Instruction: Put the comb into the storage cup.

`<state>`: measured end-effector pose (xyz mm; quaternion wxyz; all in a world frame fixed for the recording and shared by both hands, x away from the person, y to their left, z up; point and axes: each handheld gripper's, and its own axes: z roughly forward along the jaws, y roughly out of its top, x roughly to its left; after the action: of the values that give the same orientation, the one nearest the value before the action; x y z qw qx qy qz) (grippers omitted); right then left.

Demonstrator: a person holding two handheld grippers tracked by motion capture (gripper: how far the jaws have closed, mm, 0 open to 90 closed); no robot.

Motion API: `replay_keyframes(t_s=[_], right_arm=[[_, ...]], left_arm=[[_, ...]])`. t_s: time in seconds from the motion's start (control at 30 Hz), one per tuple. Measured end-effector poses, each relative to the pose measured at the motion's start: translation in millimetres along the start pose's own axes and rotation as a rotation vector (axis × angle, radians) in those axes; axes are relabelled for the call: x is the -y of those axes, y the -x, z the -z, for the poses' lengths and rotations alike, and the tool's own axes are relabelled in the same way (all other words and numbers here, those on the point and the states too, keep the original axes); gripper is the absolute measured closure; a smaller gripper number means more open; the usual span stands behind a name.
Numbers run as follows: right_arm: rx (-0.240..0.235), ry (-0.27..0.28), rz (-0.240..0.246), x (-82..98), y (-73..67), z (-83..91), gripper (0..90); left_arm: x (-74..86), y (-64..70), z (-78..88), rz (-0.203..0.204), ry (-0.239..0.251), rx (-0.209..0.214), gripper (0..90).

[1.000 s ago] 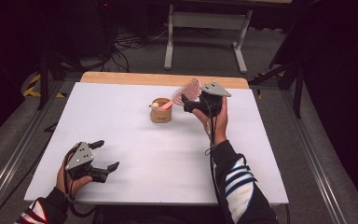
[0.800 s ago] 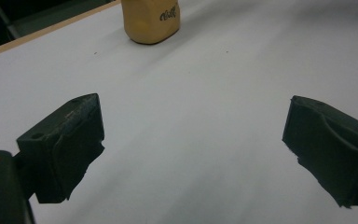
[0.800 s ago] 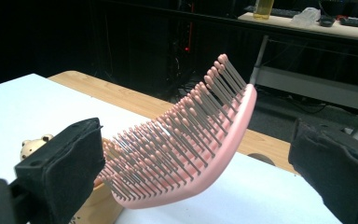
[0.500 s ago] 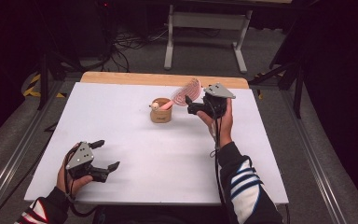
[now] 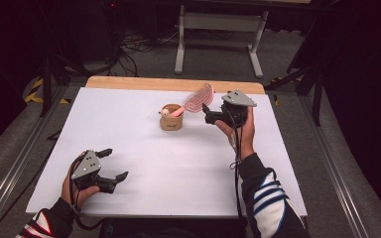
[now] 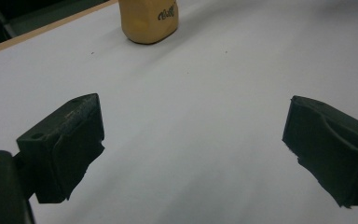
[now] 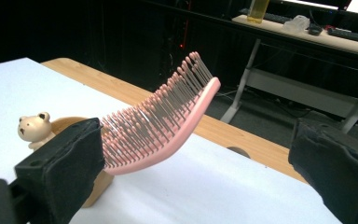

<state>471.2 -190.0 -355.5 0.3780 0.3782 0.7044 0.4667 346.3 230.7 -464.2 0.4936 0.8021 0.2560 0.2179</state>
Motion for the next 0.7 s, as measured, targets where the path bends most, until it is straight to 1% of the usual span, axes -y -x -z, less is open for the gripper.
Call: replay_keyframes(t_s=[0.07,0.13,0.17,0.23,0.33,0.4,0.43,0.5,0.6,0.7], right_arm=[[-0.006,0.002,0.004,-0.5,0.2,1.2,3.9],[-0.001,-0.002,0.011,-1.4,-0.2,1.5,4.0],[0.000,-0.001,0.036,-3.1,-1.5,2.6,3.9],[0.000,-0.002,0.059,-4.6,-2.9,4.2,3.9],[0.008,-0.001,0.079,-6.0,-4.1,7.2,3.8],[0.005,-0.005,0.101,-6.7,-5.3,9.5,3.5],[0.011,-0.002,0.110,-6.9,-5.9,10.7,3.5],[0.006,0.001,0.115,-7.0,-6.2,12.8,3.5],[0.001,-0.003,0.108,-6.3,-5.9,15.4,3.5],[0.010,-0.013,0.126,-5.0,-5.9,17.8,3.5]], left_arm=[[0.3,-0.6,0.1,0.001,-0.001,0.000,6.1],[0.3,-0.8,0.4,0.001,-0.001,-0.002,6.0],[-0.2,-1.2,1.9,0.004,0.005,-0.005,6.0],[-0.3,-1.7,2.6,0.004,0.012,-0.008,6.0],[-0.1,-1.7,1.9,0.007,0.008,-0.008,5.9],[0.3,-1.4,1.6,0.006,0.005,-0.006,6.0],[0.5,-1.2,1.8,0.001,0.004,-0.008,6.0],[0.5,-1.4,2.2,0.004,0.005,-0.005,6.0],[1.7,-1.2,2.6,0.007,-0.001,-0.003,6.0],[1.7,-0.4,3.4,-0.001,0.001,-0.003,5.9]])
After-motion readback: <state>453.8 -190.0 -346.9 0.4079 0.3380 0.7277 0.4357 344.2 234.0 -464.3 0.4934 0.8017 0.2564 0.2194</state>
